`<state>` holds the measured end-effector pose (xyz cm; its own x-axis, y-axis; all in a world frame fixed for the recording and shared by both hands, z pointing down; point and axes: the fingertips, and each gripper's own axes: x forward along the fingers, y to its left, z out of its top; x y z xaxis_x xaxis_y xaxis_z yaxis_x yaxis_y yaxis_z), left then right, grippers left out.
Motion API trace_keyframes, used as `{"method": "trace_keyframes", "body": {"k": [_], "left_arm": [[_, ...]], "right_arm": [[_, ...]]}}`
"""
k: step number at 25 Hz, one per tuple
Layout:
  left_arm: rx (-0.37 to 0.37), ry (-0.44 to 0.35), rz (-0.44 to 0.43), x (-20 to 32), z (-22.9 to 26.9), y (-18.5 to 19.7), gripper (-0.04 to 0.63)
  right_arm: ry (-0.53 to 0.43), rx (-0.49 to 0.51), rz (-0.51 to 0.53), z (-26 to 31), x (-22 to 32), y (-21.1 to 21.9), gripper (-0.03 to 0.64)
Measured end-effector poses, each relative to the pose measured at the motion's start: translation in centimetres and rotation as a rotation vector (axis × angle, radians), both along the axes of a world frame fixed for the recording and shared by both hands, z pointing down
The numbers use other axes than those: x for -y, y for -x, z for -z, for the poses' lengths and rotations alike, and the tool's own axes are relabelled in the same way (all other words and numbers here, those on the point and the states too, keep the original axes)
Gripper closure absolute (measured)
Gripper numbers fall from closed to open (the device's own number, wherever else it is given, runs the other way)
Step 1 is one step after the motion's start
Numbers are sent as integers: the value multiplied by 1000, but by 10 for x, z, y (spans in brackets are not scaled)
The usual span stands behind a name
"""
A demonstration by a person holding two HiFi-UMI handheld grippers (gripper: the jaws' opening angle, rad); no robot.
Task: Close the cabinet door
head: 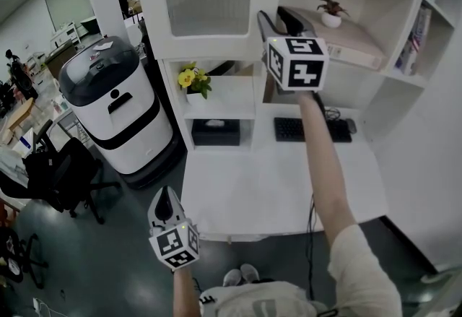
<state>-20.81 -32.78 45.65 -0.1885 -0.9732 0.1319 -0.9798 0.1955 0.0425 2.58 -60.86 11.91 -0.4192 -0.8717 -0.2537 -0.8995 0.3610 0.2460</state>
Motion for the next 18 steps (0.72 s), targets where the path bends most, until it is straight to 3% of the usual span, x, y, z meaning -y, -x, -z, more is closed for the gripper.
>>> {"method": "trace_keyframes", "body": {"k": [9,18], "left_arm": [[33,-70,-25,1,35,-9,591],[61,-158,-74,5,80,-27,591]], "right_arm": [[20,6,-1,2,-20,-10,460],[-63,72,48,3,-104,-46,468]]}}
